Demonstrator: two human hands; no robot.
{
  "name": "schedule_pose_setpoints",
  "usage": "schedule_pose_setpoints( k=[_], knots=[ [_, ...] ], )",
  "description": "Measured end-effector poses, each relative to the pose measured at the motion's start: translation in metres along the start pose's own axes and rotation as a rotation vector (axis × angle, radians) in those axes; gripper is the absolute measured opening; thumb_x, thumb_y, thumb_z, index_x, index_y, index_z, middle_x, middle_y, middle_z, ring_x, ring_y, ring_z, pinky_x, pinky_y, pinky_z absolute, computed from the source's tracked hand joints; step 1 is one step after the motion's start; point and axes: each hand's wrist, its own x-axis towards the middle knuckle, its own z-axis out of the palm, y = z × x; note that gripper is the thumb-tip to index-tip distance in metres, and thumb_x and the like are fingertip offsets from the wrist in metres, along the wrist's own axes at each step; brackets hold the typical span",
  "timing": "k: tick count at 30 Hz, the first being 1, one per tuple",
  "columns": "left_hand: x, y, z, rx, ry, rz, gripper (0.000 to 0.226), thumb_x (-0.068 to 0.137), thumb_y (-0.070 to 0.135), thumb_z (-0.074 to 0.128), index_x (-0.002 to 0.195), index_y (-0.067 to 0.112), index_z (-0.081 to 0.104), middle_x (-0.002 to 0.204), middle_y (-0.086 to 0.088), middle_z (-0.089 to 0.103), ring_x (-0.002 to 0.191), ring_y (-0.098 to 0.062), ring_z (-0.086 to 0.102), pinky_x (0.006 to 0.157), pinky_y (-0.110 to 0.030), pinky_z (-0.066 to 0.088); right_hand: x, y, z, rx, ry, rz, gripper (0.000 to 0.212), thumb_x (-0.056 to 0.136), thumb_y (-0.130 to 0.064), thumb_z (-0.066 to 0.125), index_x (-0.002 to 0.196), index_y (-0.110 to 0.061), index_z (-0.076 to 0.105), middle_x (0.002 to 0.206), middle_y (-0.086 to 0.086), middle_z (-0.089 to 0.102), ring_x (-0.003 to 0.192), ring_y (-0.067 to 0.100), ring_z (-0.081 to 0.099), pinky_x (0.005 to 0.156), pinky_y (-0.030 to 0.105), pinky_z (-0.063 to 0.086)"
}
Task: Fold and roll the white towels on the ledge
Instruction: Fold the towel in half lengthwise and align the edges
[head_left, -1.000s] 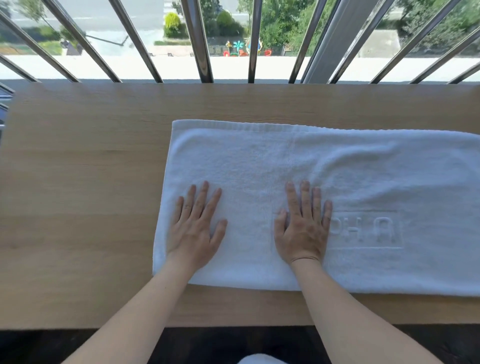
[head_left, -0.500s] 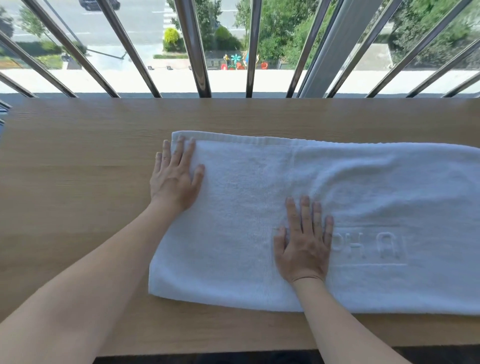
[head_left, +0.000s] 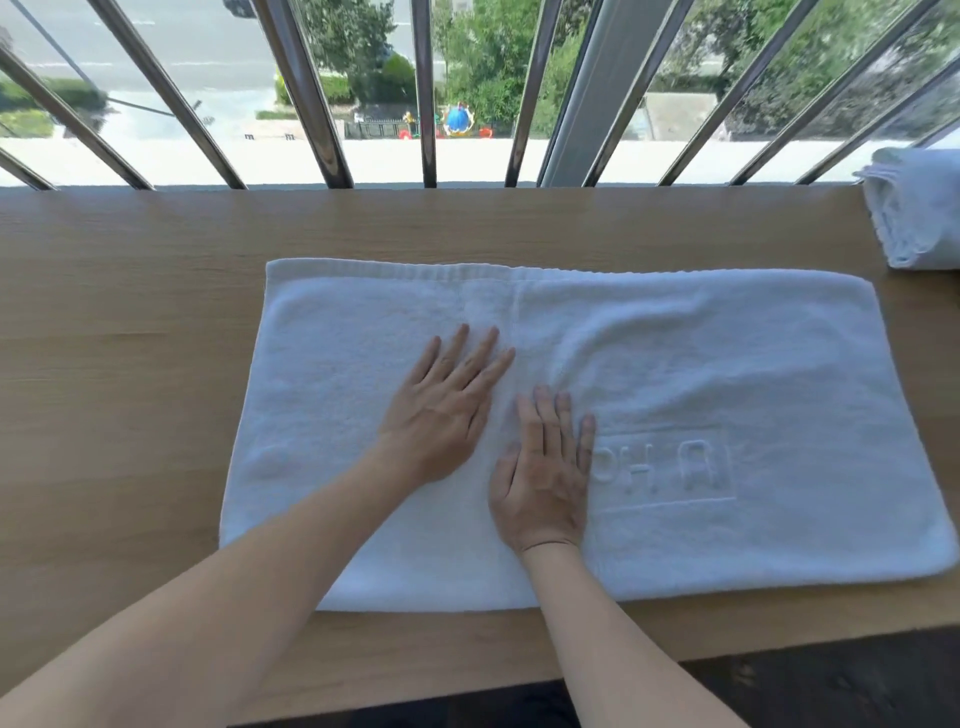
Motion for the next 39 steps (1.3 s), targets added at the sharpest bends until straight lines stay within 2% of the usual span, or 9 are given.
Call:
schedule_pose_setpoints(
  k=[4,7,10,14,17,24,26,30,39],
  knots=[
    [0.026,0.015,0.005,0.079,-0.116,0.244,0.055,0.107,0.039,0.017,0.160,0.027,0.016,0.167,0.004,0.008,0.155,-0.026,-0.001,0.126,-0.043,-0.002,-0.004,0.010,-0.014,0.296,0.085,0.089,0.040,0.090,-0.011,0.037,0.122,-0.005,0.059,0.141,0.011,0.052,0.139,0.028,0.042,0.116,0.053,0.029],
    [0.050,0.025,0.007,0.124,-0.151,0.302,0.056,0.104,0.040,0.007,0.160,0.032,0.005,0.168,0.006,0.002,0.155,-0.024,-0.003,0.126,-0.043,-0.003,0.005,0.048,-0.028,0.084,0.072,0.100,0.043,0.093,-0.019,0.041,0.131,-0.009,0.057,0.150,0.010,0.045,0.144,0.030,0.034,0.117,0.053,0.027],
    [0.080,0.040,0.006,0.155,-0.171,0.309,0.057,0.103,0.045,0.004,0.159,0.036,-0.002,0.168,0.007,-0.006,0.155,-0.022,-0.011,0.125,-0.043,-0.009,0.012,0.084,-0.041,-0.139,-0.132,0.108,0.064,0.097,-0.043,0.039,0.155,-0.017,0.029,0.165,0.006,0.019,0.154,0.027,0.008,0.122,0.054,0.008],
    [0.120,0.055,0.008,0.166,-0.154,0.318,0.058,0.104,0.051,0.009,0.159,0.038,0.002,0.168,0.007,-0.005,0.155,-0.021,-0.010,0.125,-0.045,-0.009,0.010,0.111,-0.044,-0.219,-0.219,-0.020,0.074,0.097,-0.057,0.033,0.160,-0.026,0.009,0.168,0.004,0.004,0.154,0.025,-0.002,0.122,0.055,0.005],
    [0.150,0.056,0.007,0.159,-0.156,0.321,0.059,0.103,0.054,0.014,0.159,0.039,0.003,0.168,0.006,-0.003,0.155,-0.022,-0.007,0.125,-0.046,-0.006,0.007,0.131,-0.049,-0.229,-0.217,-0.084,0.072,0.098,-0.058,0.035,0.160,-0.030,0.009,0.168,0.003,0.004,0.154,0.027,0.001,0.121,0.055,0.010],
    [0.210,0.074,0.006,0.119,-0.154,0.159,0.065,0.098,0.061,0.001,0.158,0.038,-0.004,0.169,0.003,0.001,0.155,-0.024,-0.004,0.125,-0.041,-0.004,0.008,0.136,-0.045,-0.134,-0.175,-0.085,0.076,0.096,-0.052,0.045,0.160,-0.024,0.014,0.167,0.006,0.006,0.154,0.029,0.006,0.120,0.056,0.017],
    [0.213,0.091,0.006,0.093,-0.150,0.231,0.063,0.101,0.058,0.005,0.160,0.035,-0.001,0.169,0.001,0.000,0.155,-0.025,-0.006,0.126,-0.042,-0.004,0.008,0.137,-0.047,-0.127,-0.179,-0.075,0.076,0.096,-0.051,0.045,0.160,-0.022,0.015,0.167,0.006,0.008,0.154,0.028,0.007,0.120,0.056,0.019],
    [0.202,0.121,0.021,0.115,-0.186,0.587,0.059,0.106,0.053,0.019,0.161,0.033,0.009,0.169,0.001,0.002,0.156,-0.024,-0.005,0.126,-0.047,-0.003,0.008,0.137,-0.045,-0.099,-0.152,-0.094,0.075,0.094,-0.050,0.046,0.158,-0.019,0.022,0.167,0.006,0.013,0.153,0.029,0.011,0.120,0.057,0.018],
    [0.254,0.123,0.027,0.120,-0.190,0.513,0.057,0.103,0.059,0.005,0.158,0.045,-0.002,0.168,0.010,-0.005,0.155,-0.022,-0.005,0.126,-0.047,0.000,0.007,0.139,-0.042,-0.097,-0.138,-0.129,0.069,0.099,-0.050,0.038,0.158,-0.017,0.022,0.166,0.008,0.013,0.153,0.033,0.011,0.120,0.059,0.015]
  ],
)
